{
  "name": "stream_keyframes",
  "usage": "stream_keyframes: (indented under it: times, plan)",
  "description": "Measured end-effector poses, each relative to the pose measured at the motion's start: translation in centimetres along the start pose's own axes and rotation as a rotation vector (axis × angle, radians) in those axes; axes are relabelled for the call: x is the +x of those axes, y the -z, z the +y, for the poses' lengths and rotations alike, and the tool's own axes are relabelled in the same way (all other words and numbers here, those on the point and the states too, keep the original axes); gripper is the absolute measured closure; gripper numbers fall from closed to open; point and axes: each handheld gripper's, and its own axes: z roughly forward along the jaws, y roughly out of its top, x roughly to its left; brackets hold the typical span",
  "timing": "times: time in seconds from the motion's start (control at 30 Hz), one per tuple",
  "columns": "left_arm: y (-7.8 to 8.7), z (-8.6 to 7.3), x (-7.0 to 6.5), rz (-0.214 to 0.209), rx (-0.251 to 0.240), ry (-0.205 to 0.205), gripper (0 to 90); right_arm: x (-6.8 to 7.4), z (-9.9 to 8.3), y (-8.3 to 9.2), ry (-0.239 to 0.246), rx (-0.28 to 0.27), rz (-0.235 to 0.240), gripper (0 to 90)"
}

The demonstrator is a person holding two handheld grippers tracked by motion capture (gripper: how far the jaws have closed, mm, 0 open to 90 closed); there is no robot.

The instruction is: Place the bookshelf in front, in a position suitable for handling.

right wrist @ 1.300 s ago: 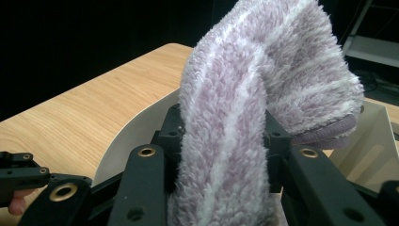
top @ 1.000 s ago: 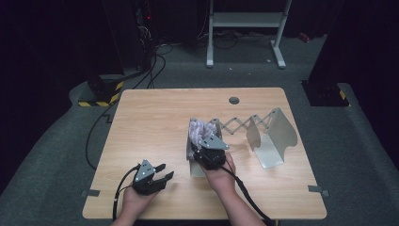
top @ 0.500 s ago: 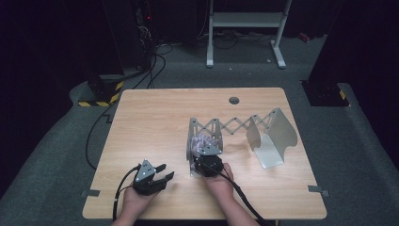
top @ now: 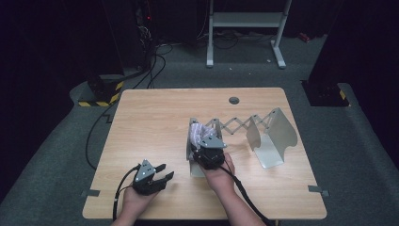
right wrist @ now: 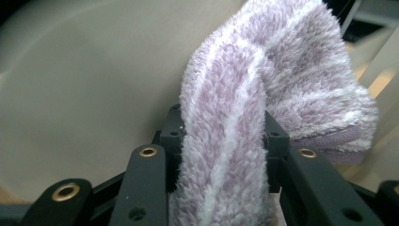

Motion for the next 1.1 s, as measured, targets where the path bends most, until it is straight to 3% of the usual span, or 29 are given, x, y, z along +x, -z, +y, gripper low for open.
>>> stream_keyframes:
  times: [0.23,0.4,0.6,0.83,1.0,1.1]
  plan:
    - [0.0,0.0,0.1,0.001,-0.001,-0.001,50.5,0.3,2.9,2.6,0.018,-0.112,-0.001,64.0]
    - [0.0,0.0,0.0,0.0,-0.001,-0.002,50.5,0.3,3.4,3.3,0.027,-0.158,-0.007,64.1]
    - [0.0,0.0,0.0,0.0,-0.001,0.0,50.5,0.0,1.1,1.1,0.017,-0.075,-0.013,64.8]
    - [0.0,0.0,0.0,0.0,0.001,-0.002,50.5,-0.4,-2.4,-2.5,-0.026,0.098,0.002,65.1]
    - [0.0,0.0,0.0,-0.002,0.004,-0.002,50.5,-0.4,-4.2,-3.9,-0.032,0.171,0.004,64.9]
    - [-0.1,0.0,-0.1,-0.003,0.005,-0.006,50.6,-0.4,-4.7,-4.3,-0.037,0.186,0.005,64.6]
